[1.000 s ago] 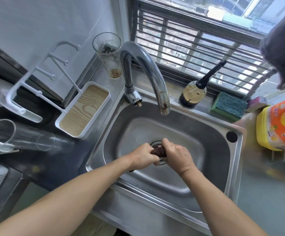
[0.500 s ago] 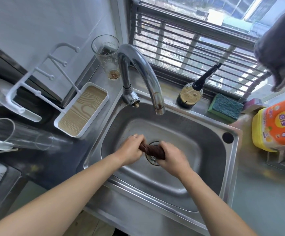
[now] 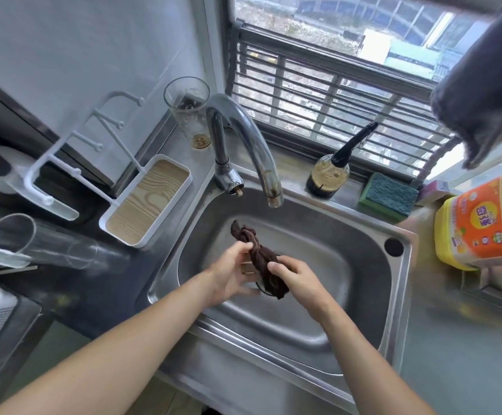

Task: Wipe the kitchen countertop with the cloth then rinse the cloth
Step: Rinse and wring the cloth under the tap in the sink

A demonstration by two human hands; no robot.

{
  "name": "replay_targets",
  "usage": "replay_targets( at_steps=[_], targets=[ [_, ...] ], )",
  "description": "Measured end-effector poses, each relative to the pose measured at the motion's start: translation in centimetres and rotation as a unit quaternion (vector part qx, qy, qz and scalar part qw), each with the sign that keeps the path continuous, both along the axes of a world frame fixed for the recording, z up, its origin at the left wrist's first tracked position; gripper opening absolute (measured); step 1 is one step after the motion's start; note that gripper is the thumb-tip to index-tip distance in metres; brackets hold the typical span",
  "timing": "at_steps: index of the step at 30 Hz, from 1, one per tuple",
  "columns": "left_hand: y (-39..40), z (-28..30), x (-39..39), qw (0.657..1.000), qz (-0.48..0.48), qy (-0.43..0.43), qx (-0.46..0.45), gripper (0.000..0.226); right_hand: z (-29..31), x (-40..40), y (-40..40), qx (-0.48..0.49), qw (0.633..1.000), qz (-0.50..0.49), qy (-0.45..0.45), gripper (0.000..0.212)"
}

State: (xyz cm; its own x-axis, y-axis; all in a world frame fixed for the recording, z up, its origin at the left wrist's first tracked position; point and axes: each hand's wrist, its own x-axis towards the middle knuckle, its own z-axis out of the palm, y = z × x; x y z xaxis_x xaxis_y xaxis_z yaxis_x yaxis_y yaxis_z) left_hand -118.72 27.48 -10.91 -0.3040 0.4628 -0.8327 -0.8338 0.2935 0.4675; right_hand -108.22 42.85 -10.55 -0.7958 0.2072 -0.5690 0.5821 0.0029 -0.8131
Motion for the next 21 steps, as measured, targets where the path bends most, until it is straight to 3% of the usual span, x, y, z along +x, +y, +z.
replay_targets(
  at_steps=[4, 7, 11, 13, 15, 18, 19, 21],
  targets=[
    [0.9, 0.0, 1.2, 0.991, -0.024, 0.129, -0.001, 0.028, 0.0, -0.3, -0.2, 0.151, 0.988, -0.018, -0.012, 0.007],
    [1.2, -0.1, 1.2, 0.991, 0.003, 0.129, -0.033, 0.027, 0.2, -0.5, 0.1, 0.207, 0.974, -0.089, -0.027, 0.017],
    [0.8, 0.7, 0.6, 0.994, 0.050, 0.066, -0.066, 0.022, 1.2, -1.2, 0.8, 0.039, 0.965, -0.260, -0.002, 0.024],
    [0.2, 0.9, 0.3, 0.995, 0.042, 0.024, -0.086, 0.021, 2.5, -1.6, 0.9, -0.085, 0.956, -0.278, 0.032, 0.028],
    [-0.4, 1.0, 0.2, 0.991, -0.030, 0.015, -0.130, 0.034, 3.5, -2.0, 0.9, -0.150, 0.955, -0.251, 0.058, 0.029],
    [-0.4, 1.2, 0.0, 0.957, -0.188, 0.116, -0.189, 0.086, 4.2, -2.6, 0.5, -0.167, 0.959, -0.215, 0.084, 0.017],
    [-0.2, 1.3, -0.2, 0.950, -0.206, 0.170, -0.164, 0.090, 4.6, -2.8, 0.3, -0.169, 0.958, -0.213, 0.091, 0.017],
    [0.5, 1.5, -0.9, 0.955, -0.193, 0.219, -0.054, 0.068, 5.3, -3.1, 0.0, -0.158, 0.959, -0.211, 0.100, 0.021]
  ],
)
